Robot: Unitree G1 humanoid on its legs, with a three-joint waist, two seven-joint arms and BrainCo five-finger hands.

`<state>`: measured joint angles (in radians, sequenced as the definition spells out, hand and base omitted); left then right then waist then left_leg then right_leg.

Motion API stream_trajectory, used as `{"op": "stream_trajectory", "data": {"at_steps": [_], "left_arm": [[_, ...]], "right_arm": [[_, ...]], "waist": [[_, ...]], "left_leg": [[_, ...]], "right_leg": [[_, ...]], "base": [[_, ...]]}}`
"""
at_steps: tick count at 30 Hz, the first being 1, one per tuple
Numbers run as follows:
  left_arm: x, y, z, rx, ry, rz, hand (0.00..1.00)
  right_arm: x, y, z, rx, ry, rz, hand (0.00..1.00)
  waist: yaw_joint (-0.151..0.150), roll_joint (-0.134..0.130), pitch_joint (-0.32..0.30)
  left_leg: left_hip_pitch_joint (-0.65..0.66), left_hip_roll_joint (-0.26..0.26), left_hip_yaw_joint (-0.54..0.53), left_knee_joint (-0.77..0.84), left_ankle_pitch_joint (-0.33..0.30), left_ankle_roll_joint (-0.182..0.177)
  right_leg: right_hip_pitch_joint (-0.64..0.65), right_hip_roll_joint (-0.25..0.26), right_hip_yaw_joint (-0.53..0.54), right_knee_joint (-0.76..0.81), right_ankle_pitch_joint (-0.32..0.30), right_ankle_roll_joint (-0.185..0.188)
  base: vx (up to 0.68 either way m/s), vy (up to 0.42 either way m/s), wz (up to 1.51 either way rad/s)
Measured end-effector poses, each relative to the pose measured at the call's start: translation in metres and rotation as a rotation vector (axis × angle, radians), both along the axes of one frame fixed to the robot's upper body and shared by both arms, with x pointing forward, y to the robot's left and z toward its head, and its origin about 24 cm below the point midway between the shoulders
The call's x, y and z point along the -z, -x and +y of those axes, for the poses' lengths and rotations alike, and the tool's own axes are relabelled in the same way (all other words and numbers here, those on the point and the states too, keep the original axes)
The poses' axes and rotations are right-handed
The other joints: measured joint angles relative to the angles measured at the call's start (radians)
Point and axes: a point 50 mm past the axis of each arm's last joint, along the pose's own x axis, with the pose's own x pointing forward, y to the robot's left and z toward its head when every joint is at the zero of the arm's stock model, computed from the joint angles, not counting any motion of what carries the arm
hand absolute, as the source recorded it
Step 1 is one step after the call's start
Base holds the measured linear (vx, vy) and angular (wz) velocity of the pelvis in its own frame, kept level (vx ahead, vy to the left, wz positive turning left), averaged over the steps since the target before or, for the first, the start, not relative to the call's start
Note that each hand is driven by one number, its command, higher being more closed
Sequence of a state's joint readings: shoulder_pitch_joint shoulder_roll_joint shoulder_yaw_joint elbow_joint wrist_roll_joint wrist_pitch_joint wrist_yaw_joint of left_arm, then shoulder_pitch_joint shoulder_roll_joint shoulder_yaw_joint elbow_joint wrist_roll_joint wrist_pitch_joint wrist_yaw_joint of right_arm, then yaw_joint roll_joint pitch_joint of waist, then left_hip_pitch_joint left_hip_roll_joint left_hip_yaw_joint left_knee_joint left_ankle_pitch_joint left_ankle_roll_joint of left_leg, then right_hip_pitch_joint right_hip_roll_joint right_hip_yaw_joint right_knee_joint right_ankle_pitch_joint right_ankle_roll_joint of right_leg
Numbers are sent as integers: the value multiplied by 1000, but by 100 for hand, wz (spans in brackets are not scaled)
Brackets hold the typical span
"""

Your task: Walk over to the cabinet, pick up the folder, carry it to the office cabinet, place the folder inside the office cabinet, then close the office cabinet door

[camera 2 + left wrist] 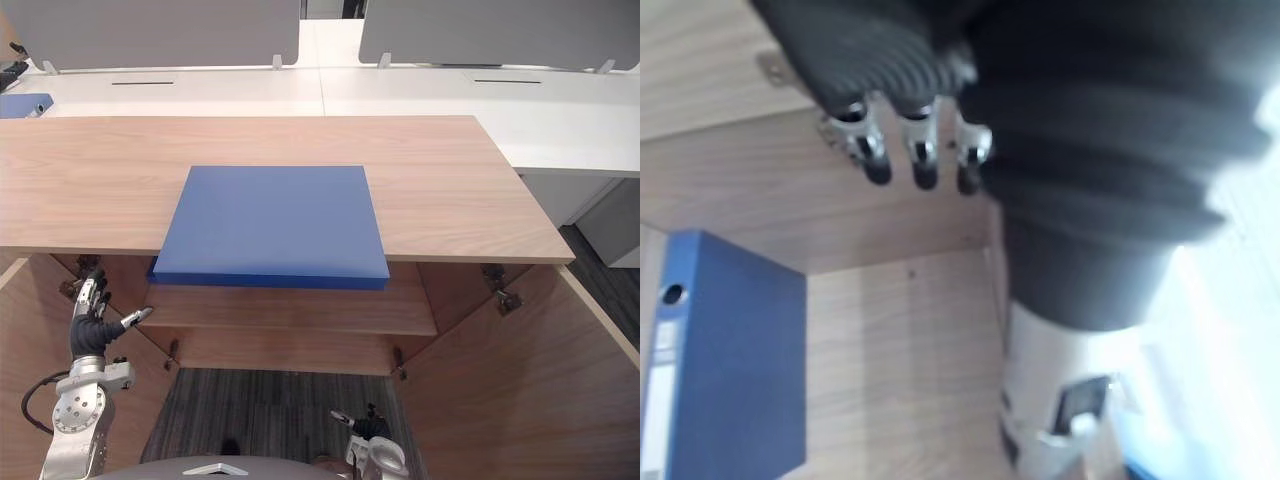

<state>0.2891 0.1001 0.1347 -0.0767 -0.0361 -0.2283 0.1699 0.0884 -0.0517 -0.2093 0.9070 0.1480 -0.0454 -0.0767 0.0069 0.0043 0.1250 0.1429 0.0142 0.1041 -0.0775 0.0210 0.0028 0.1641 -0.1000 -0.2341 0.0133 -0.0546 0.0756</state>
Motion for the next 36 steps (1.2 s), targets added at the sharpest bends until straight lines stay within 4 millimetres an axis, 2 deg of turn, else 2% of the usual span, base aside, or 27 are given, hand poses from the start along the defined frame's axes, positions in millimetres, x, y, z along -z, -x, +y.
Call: {"op": "stream_trajectory", "data": {"at_steps": [10,17,24,29,36], "left_arm": [[-28,1,-2,18,-58,-118,0],[-49,0,2,50,-260,-165,0],[-55,-1,4,75,-348,-165,0],[-73,-2,-4,141,-410,-243,0],[-84,-2,-23,234,-404,-314,0]], "right_arm": [[0,1,-1,-32,23,8,0],[-1,1,-6,-45,42,9,0],[-2,1,-10,-69,59,14,0],[0,4,-8,-75,54,31,0],[5,15,-7,-69,45,74,0]], "waist": [[2,-1,-1],[1,1,-3],[-5,1,-14],[-6,2,-25],[-10,4,-35]], "left_leg": [[9,-1,-15,0,7,6],[12,-1,-16,-1,7,6],[14,-1,-16,-1,6,6],[21,-1,-15,-3,6,6],[20,6,8,-7,-2,-6]], "right_leg": [[7,-1,-6,10,-8,-9],[12,-1,-6,7,-5,-2],[15,0,-6,3,-4,-2],[25,0,-5,-4,0,-3],[18,3,24,9,-9,-11]], "base": [[-45,-10,3],[0,0,0],[0,0,0],[-6,0,-1],[-41,-4,-9]]}}
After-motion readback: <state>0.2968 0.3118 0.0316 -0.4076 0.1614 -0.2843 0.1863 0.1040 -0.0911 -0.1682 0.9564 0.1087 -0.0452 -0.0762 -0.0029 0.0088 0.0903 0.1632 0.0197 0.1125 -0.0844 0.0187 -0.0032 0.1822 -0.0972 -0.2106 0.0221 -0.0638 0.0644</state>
